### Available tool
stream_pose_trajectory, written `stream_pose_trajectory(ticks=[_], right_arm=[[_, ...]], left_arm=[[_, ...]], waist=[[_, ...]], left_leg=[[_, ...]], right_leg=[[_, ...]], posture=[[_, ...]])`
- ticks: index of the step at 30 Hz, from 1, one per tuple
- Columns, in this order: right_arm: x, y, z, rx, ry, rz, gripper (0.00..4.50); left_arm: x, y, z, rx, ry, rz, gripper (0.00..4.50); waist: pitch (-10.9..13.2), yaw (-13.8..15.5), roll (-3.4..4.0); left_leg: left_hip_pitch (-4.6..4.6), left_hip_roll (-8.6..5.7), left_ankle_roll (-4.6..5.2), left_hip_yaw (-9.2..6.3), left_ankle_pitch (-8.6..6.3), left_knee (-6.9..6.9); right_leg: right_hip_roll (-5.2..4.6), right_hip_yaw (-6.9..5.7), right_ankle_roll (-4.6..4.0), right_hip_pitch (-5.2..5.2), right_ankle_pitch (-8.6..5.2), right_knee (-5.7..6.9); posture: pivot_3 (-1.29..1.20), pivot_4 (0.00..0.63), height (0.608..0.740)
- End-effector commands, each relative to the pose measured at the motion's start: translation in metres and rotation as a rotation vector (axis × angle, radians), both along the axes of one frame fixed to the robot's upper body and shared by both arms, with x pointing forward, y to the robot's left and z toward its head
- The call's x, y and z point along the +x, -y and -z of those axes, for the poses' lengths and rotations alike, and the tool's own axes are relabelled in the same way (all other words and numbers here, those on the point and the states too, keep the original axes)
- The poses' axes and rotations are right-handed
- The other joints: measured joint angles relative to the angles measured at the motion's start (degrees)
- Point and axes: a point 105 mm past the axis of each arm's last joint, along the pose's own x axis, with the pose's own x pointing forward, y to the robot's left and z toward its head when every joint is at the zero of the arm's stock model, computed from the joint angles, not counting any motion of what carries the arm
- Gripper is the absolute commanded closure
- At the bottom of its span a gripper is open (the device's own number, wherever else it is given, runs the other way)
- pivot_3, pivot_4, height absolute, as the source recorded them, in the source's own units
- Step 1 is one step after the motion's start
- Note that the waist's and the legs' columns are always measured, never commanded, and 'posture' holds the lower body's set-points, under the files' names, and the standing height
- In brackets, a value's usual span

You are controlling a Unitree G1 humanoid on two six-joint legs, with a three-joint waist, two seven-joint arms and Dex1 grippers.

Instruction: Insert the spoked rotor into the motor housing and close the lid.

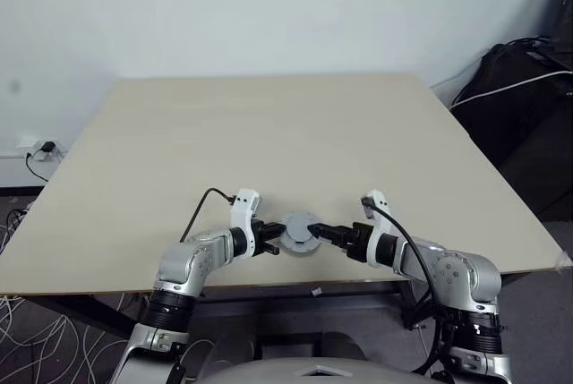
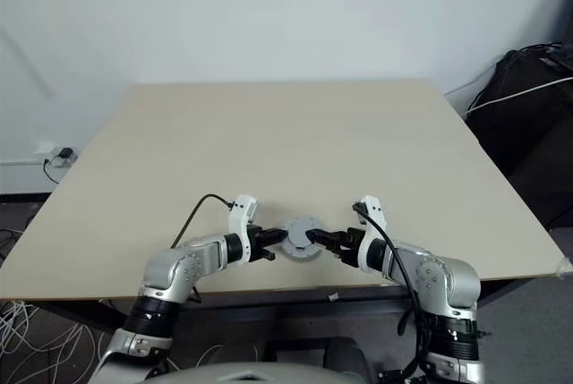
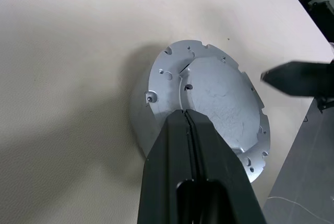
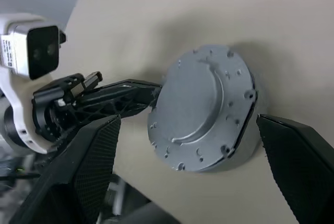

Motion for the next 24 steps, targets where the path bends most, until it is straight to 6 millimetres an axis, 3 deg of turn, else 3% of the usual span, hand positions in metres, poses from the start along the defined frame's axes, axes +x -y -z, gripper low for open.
stream_pose_trajectory(ticks=[1, 6, 13, 24], right_arm=[[0.007, -0.002, -0.003, 0.014, 0.001, 0.024, 0.02], [0.013, 0.004, 0.004, -0.001, -0.019, 0.076, 0.02], [0.002, 0.001, 0.018, -0.023, -0.107, 0.01, 0.02], [-0.001, -0.013, 0.013, 0.114, -0.162, -0.065, 0.02]], left_arm=[[-0.01, 0.005, 0.008, 0.004, -0.043, 0.03, 4.5], [-0.011, 0.003, 0.008, 0.003, -0.042, 0.023, 4.5], [-0.01, 0.002, 0.007, 0.003, -0.04, 0.018, 4.5], [-0.01, 0.003, 0.007, 0.0, -0.037, 0.016, 4.5]], waist=[[-0.01, 0.04, 0.02], [-0.01, -0.02, 0.02], [-0.02, -0.18, 0.04], [-0.05, -0.29, 0.07]], left_leg=[[0.0, 0.0, 0.0, 0.0, 0.0, 0.0], [0.0, -0.03, 0.04, 0.05, -0.02, 0.0], [0.0, -0.02, 0.07, 0.07, 0.0, 0.01], [0.0, -0.03, 0.17, 0.09, 0.05, 0.02]], right_leg=[[0.0, 0.0, 0.0, -0.01, 0.0, 0.0], [-0.01, 0.03, 0.0, 0.0, 0.01, -0.01], [0.0, 0.03, 0.01, 0.0, 0.0, -0.01], [0.0, 0.03, 0.03, 0.01, 0.02, -0.01]], posture=[[0.0, 0.0, 0.74], [0.0, 0.0, 0.74], [0.0, 0.0, 0.74], [0.0, 0.0, 0.74]])
